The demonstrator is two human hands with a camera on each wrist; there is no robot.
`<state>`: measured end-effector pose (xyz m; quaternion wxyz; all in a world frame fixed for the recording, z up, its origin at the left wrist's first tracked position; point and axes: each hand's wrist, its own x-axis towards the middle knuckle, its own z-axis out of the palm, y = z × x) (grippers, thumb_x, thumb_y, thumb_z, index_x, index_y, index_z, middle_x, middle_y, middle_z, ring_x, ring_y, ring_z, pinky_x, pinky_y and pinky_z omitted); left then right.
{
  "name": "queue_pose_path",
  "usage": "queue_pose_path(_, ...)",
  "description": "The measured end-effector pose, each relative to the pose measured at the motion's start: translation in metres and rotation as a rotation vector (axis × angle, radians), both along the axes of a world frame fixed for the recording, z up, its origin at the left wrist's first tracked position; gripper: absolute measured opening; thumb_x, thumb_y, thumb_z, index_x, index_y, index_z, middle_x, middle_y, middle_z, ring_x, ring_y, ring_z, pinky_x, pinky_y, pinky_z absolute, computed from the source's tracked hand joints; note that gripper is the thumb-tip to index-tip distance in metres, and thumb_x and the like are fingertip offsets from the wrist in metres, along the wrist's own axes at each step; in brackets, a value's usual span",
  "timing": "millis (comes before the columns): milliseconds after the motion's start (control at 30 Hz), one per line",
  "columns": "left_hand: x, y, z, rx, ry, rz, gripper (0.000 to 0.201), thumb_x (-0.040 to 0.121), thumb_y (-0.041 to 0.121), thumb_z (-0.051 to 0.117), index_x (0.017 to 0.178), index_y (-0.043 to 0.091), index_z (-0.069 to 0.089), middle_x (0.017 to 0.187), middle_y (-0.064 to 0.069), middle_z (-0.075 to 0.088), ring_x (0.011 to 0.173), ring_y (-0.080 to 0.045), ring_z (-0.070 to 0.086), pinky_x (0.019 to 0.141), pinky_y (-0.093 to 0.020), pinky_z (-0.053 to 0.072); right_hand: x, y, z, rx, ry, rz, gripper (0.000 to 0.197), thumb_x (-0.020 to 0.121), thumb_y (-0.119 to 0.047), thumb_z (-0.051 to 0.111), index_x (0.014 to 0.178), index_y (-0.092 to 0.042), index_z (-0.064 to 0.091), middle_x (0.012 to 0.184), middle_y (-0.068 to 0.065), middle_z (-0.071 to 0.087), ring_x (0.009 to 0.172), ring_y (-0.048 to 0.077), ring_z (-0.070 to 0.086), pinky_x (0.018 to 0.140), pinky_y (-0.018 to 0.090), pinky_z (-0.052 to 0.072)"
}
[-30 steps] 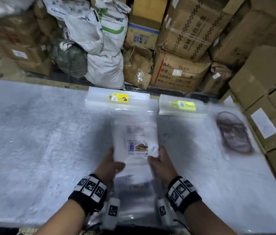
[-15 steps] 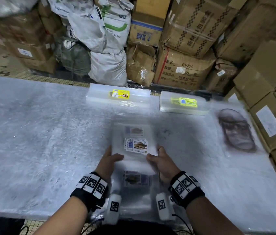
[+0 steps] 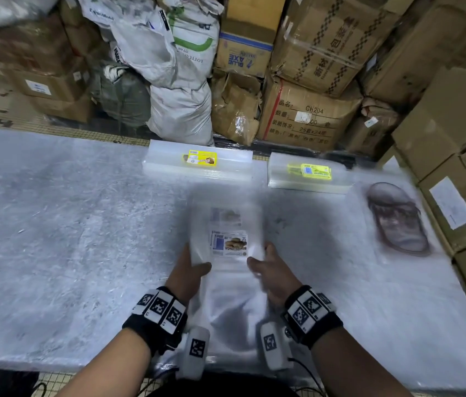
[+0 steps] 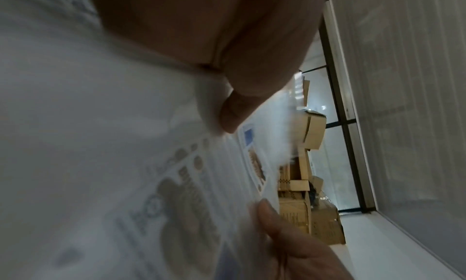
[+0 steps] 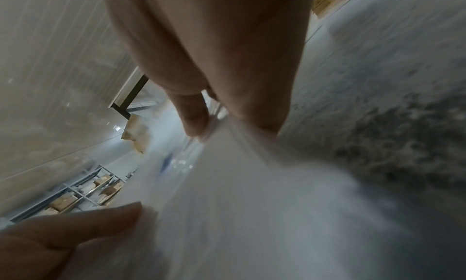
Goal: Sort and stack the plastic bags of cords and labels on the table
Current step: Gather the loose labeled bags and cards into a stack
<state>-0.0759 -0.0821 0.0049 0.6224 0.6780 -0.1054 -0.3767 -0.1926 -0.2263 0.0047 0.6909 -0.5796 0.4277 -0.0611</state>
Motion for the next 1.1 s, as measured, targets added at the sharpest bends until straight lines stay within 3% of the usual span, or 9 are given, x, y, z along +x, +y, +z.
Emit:
queue_pose_path(100,-0.002,-0.001,-0.001,-0.015,0.068,0.038,0.057,0.083,-0.02,0.051,0.125,0.017,0.045,0.099,0.001,0.064,0.085,-0.01,0.063,0.057,-0.015,0.052,0.002,0.002,-0.003,0.006,0.019,0.009,0.04,0.096,-0.002,0.055,0.132,-0.017,0.047,0.115,0.007,0.064,0.094,0.02,0.062,0.078,0.033,0.051)
queue_pose_path(300,0.003,-0.007,-0.001,-0.042,0.082,0.089,0.05,0.088,-0.014,0.05,0.123,0.021,0.046,0.103,0.002,0.064,0.091,-0.013,0.061,0.067,-0.017,0.048,0.003,-0.001,0.006,0.078,-0.108,-0.008,0.03,0.101,-0.004,0.051,0.118,-0.028,0.043,0.106,-0.012,0.061,0.085,-0.002,0.056,0.072,0.017,0.046)
queue_pose_path(467,0.006,-0.003,-0.005,-0.029,0.164,0.123,0.043,0.089,-0.011,0.053,0.117,0.021,0.056,0.1,-0.002,0.069,0.089,-0.02,0.065,0.07,-0.029,0.05,0.006,-0.002,0.003,-0.041,-0.069,0.018,0.038,0.097,0.001,0.052,0.118,-0.03,0.042,0.104,-0.014,0.058,0.088,0.0,0.054,0.07,0.017,0.043)
queue_pose_path(567,0.009,-0.002,-0.009,0.001,0.246,0.141,0.034,0.091,-0.004,0.055,0.112,0.021,0.062,0.107,-0.011,0.07,0.098,-0.032,0.065,0.087,-0.044,0.052,0.007,0.002,0.002,-0.096,-0.096,-0.012,0.038,0.095,0.005,0.053,0.108,-0.031,0.055,0.102,-0.014,0.067,0.091,0.004,0.064,0.07,0.014,0.048)
queue_pose_path(633,0.01,-0.004,-0.008,-0.006,0.229,0.142,0.038,0.091,-0.004,0.054,0.121,0.018,0.058,0.109,-0.01,0.068,0.102,-0.03,0.063,0.087,-0.039,0.051,0.008,0.004,0.002,-0.093,-0.102,-0.026,0.041,0.095,0.007,0.052,0.106,-0.032,0.056,0.101,-0.018,0.069,0.089,-0.005,0.066,0.073,0.014,0.05)
queue_pose_path(733,0.008,-0.01,0.0,-0.059,0.177,0.124,0.042,0.091,-0.009,0.051,0.126,0.015,0.054,0.098,-0.004,0.069,0.083,-0.015,0.068,0.064,-0.025,0.054,0.01,0.005,0.002,-0.078,-0.121,-0.034,0.04,0.095,0.005,0.052,0.112,-0.031,0.054,0.119,-0.008,0.067,0.102,0.003,0.065,0.088,0.026,0.051)
queue_pose_path(800,0.007,-0.011,0.005,-0.082,0.138,0.121,0.044,0.089,-0.013,0.051,0.126,0.013,0.053,0.093,-0.003,0.069,0.07,-0.008,0.069,0.057,-0.02,0.054,0.011,0.003,0.003,-0.058,-0.135,-0.044,0.034,0.098,-0.001,0.052,0.118,-0.03,0.051,0.123,-0.006,0.064,0.105,0.005,0.062,0.084,0.025,0.051)
queue_pose_path(1033,0.005,-0.014,0.019,-0.079,0.011,0.102,0.048,0.088,-0.014,0.05,0.119,0.022,0.057,0.092,0.007,0.074,0.083,-0.007,0.071,0.059,-0.016,0.053,0.018,-0.004,0.009,-0.186,-0.127,-0.014,0.038,0.095,0.0,0.054,0.124,-0.024,0.047,0.12,0.0,0.062,0.102,0.009,0.062,0.077,0.02,0.05)
queue_pose_path(1100,0.007,-0.018,0.036,-0.112,-0.038,0.088,0.046,0.089,-0.011,0.049,0.111,0.028,0.06,0.085,0.012,0.075,0.081,-0.006,0.072,0.058,-0.017,0.054,0.024,-0.005,0.017,-0.261,-0.157,-0.04,0.035,0.095,-0.003,0.055,0.125,-0.021,0.047,0.118,0.004,0.064,0.106,0.018,0.063,0.088,0.032,0.054)
